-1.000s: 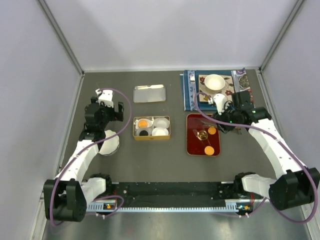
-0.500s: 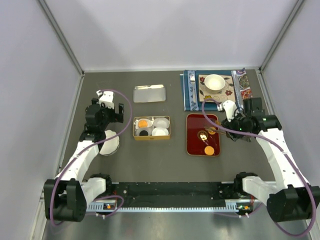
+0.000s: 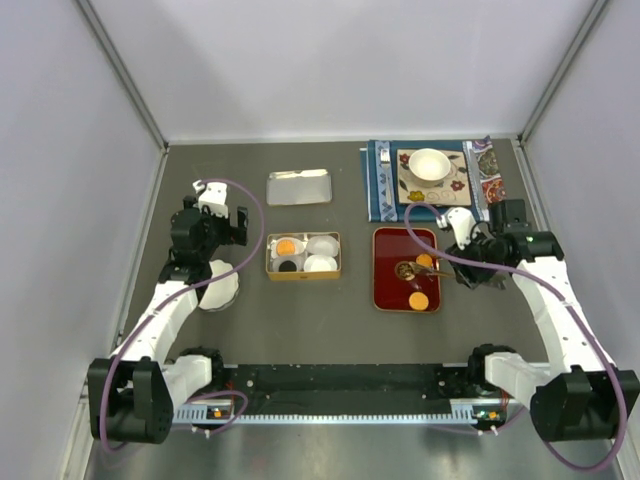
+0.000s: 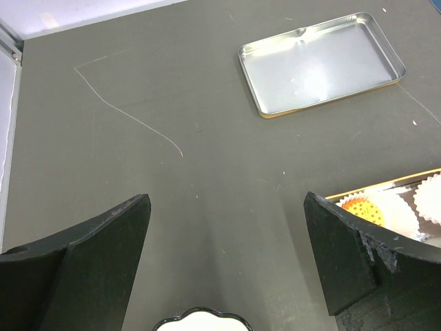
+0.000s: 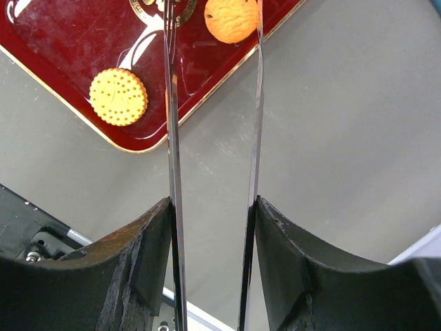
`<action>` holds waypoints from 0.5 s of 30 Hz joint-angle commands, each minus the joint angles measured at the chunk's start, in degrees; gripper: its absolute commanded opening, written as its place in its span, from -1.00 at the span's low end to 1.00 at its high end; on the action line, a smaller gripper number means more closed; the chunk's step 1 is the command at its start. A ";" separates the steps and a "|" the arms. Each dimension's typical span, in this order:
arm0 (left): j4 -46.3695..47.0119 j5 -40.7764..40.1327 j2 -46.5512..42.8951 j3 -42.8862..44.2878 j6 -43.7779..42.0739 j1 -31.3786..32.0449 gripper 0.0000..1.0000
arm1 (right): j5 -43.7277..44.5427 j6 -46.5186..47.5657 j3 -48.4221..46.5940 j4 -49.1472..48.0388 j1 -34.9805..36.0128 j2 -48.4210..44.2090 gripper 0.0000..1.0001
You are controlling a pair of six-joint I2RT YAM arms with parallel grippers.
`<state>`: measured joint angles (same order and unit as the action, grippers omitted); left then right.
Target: Pack the cookies
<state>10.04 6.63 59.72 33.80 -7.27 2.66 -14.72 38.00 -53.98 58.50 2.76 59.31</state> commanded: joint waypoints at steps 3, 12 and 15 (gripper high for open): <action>2.96 0.49 -0.57 -0.58 -0.20 -0.28 0.98 | -1.98 2.43 -0.87 -0.84 -2.59 1.68 0.00; 3.32 0.66 -0.22 -0.75 -0.03 -0.28 0.98 | -2.59 3.31 -1.75 -0.93 -4.26 4.76 0.00; 3.23 0.31 -0.40 -0.75 -0.20 -0.20 0.98 | -2.77 3.40 -2.62 -0.76 -4.26 5.64 0.00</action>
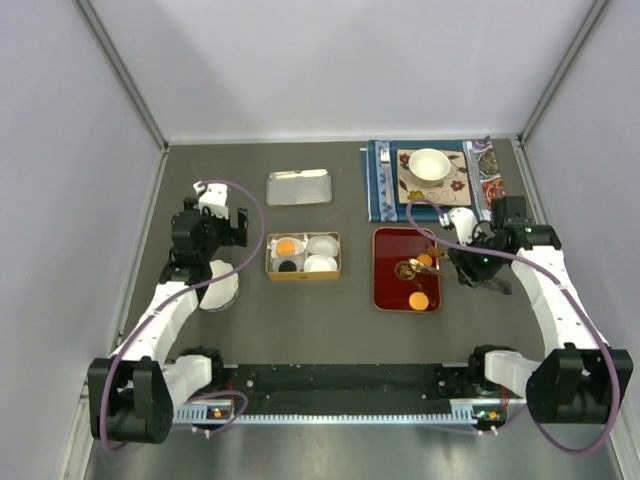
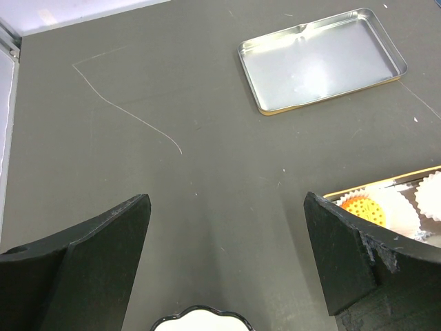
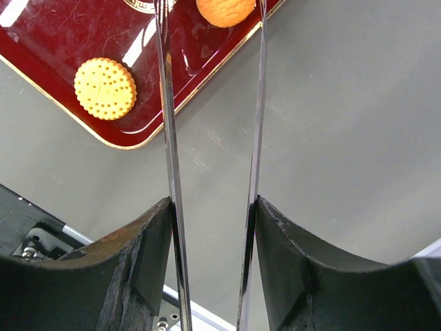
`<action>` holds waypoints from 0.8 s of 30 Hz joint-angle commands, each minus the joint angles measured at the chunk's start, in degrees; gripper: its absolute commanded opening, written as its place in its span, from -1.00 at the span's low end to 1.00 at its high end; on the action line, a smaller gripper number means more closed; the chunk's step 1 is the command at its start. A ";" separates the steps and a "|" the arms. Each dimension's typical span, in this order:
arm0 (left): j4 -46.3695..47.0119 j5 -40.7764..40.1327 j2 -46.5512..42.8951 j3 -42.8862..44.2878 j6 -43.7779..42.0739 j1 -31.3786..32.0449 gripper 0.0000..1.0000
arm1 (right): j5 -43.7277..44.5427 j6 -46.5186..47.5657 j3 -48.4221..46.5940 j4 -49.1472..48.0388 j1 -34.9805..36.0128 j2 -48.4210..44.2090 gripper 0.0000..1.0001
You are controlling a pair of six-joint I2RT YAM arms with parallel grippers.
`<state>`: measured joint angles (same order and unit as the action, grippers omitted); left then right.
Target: Pack the cookies
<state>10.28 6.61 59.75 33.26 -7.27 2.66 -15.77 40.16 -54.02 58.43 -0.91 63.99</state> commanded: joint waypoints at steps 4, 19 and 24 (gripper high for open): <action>2.99 0.07 -0.68 -0.47 -0.47 -0.28 0.98 | -2.42 1.23 -3.46 -0.43 -0.59 1.93 0.00; 3.25 -0.02 -0.42 -0.30 -0.47 -0.28 0.98 | -7.25 2.20 -7.24 3.88 -0.50 4.48 -0.03; 3.25 0.16 -0.42 -0.30 -0.47 -0.28 0.98 | -8.14 2.46 -7.77 4.67 -0.15 4.31 -0.06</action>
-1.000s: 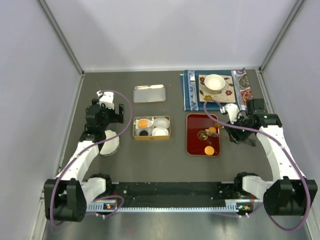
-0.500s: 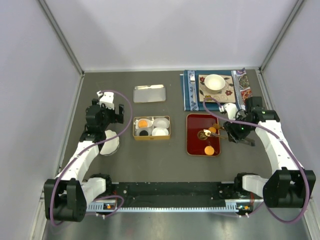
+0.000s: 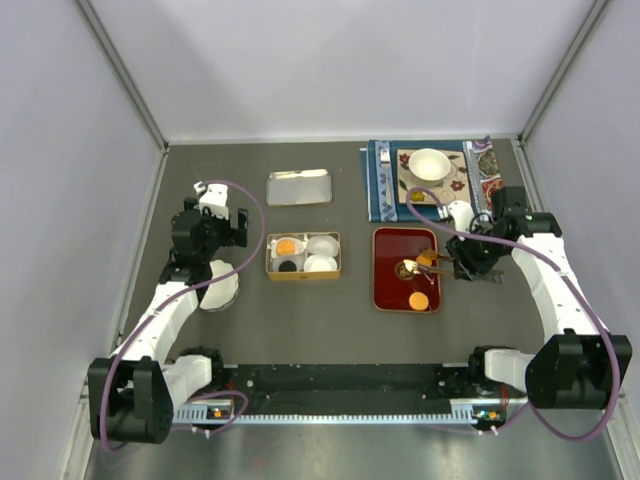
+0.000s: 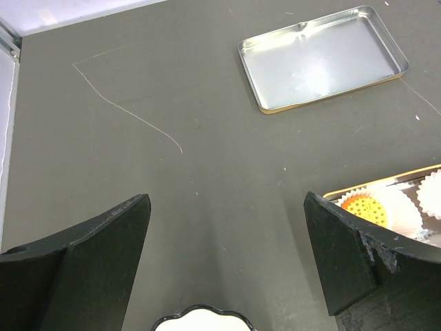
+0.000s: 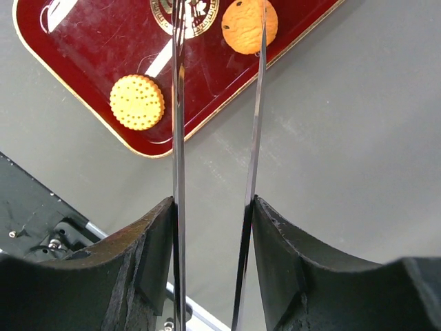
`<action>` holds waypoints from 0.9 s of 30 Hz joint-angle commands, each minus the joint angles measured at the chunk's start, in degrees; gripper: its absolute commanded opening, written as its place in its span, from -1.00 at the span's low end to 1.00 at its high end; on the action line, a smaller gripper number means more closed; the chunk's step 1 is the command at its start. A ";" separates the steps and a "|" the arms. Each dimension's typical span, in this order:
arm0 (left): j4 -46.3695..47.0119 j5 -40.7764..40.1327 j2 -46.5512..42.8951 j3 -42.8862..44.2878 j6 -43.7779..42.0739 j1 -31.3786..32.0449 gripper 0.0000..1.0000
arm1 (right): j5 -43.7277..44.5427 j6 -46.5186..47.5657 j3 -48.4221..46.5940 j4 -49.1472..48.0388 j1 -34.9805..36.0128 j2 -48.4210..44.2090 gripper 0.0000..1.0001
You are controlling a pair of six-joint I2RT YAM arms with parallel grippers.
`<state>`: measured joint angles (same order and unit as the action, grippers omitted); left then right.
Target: Pack the cookies
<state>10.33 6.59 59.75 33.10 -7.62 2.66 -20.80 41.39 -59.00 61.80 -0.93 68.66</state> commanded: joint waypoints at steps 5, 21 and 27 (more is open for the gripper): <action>3.03 0.00 -0.77 0.03 -0.21 -0.28 0.98 | -2.41 0.98 -3.75 0.87 -0.04 -1.07 -0.08; 3.03 -0.17 -1.04 -0.58 -0.47 -0.28 0.98 | 1.55 0.27 -5.16 -0.19 -0.04 -1.34 -0.08; 3.12 -0.09 -1.12 -0.58 -0.47 -0.28 0.98 | 1.72 0.36 -4.63 -0.10 -0.04 -0.81 -0.08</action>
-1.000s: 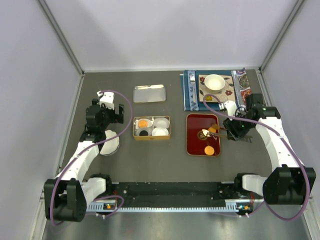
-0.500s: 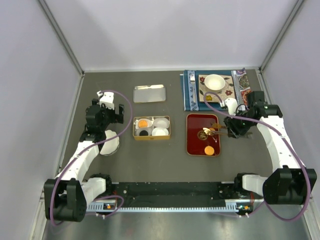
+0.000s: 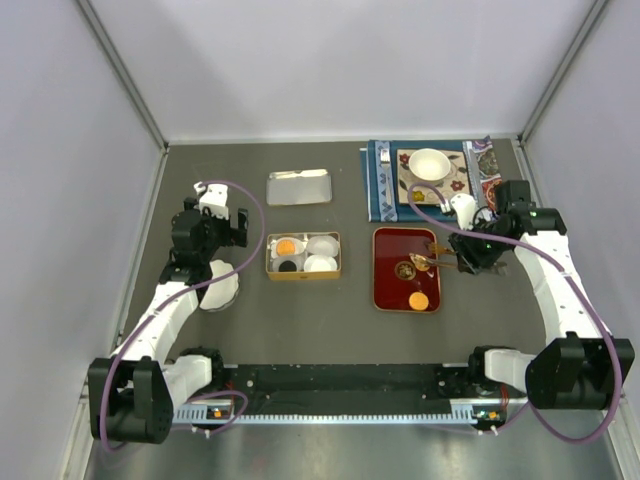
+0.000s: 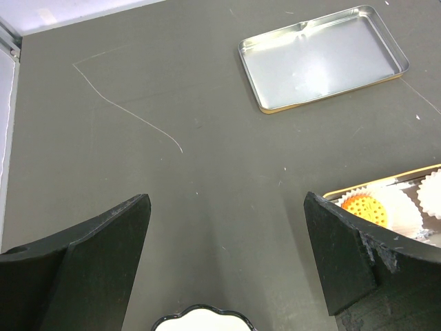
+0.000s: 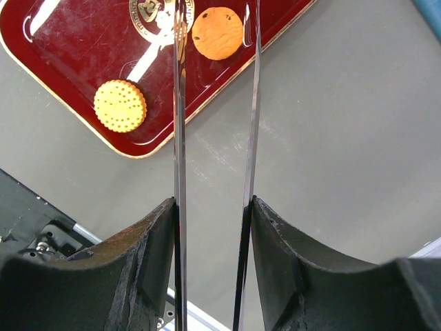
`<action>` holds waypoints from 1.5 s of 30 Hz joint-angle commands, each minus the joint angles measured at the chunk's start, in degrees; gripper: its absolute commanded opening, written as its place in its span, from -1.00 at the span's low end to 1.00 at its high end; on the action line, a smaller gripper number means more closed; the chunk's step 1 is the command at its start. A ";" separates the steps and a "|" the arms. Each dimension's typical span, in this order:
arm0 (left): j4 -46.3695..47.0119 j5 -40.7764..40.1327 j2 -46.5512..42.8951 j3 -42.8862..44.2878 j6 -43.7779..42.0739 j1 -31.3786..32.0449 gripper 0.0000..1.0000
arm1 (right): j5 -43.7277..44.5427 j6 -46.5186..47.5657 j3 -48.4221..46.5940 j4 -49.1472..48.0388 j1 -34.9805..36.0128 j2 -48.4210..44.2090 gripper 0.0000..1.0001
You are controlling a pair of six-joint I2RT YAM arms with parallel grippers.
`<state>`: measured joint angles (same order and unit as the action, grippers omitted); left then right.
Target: Pack the cookies
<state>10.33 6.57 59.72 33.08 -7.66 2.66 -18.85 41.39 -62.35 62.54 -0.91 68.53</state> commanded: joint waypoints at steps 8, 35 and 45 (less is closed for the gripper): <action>3.29 -0.33 -1.10 -1.00 -0.60 -0.28 0.98 | 0.13 0.98 -0.23 -0.76 -0.06 0.11 -0.08; 3.74 -0.33 -0.75 -1.00 -0.51 -0.28 0.98 | -0.22 2.12 0.91 -0.05 0.56 3.62 -0.08; 3.65 -0.59 -0.93 -0.74 -0.78 -0.28 0.98 | -0.22 2.38 -0.05 1.70 2.93 4.24 -0.10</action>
<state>10.50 6.37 59.72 32.18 -7.68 2.66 -18.04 42.52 -61.12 63.16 1.10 72.93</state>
